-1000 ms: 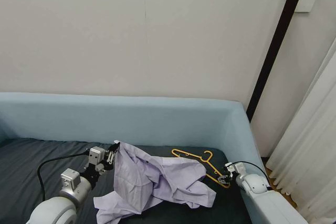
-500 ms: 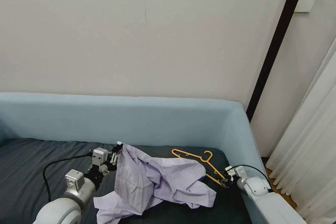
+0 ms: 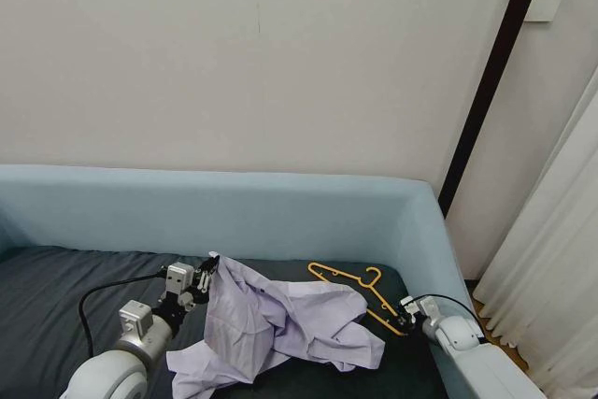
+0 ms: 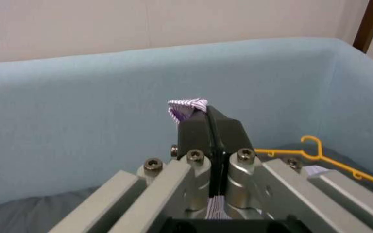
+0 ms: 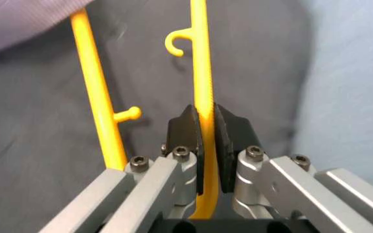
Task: Pick up the clothes from the sofa and hang them on the clothes hanger.
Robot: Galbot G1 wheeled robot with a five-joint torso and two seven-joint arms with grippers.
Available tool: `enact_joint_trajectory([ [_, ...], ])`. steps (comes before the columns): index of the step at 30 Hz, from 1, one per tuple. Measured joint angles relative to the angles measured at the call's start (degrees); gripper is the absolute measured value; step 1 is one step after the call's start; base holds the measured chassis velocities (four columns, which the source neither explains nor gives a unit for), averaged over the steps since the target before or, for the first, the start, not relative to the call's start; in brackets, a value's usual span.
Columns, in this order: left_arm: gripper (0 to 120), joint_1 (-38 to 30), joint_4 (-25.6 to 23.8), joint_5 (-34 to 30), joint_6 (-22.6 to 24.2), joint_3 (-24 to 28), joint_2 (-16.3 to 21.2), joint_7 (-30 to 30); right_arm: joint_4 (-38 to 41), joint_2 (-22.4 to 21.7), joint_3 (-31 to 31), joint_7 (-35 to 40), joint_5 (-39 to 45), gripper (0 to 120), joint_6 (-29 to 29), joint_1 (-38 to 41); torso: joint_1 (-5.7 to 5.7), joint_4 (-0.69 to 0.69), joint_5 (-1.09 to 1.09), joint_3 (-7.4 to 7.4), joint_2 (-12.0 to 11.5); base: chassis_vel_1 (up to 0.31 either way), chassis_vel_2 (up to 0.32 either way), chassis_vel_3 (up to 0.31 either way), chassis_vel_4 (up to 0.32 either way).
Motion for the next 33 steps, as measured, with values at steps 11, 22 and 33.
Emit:
enact_joint_trajectory([
  [11, 0, -1.2, 0.1, -1.5, -0.1, 1.8, 0.8, 0.0, 31.5, -11.3, 0.1, 14.5, 3.6, 5, 3.0, -13.3, 0.00, -0.02, 0.00, -0.01, 0.0, 0.000, 0.000, 0.000, 0.000],
  [22, 0, -2.2, -1.8, -9.9, 1.1, 2.2, 2.9, -1.5, 60.8, -21.0, 8.0, 20.4, -17.2, 5, 16.2, -31.3, -0.01, 0.00, -0.01, -0.01, 0.0, 0.000, 0.000, 0.000, 0.000],
  [33, 0, -2.6, -1.1, -9.7, 1.1, 1.1, 2.4, -1.7, 69.8, -19.8, 12.5, 31.0, -38.3, 5, 20.3, -42.2, -0.01, 0.00, -0.01, -0.01, 0.0, 0.000, 0.000, 0.000, 0.000],
])
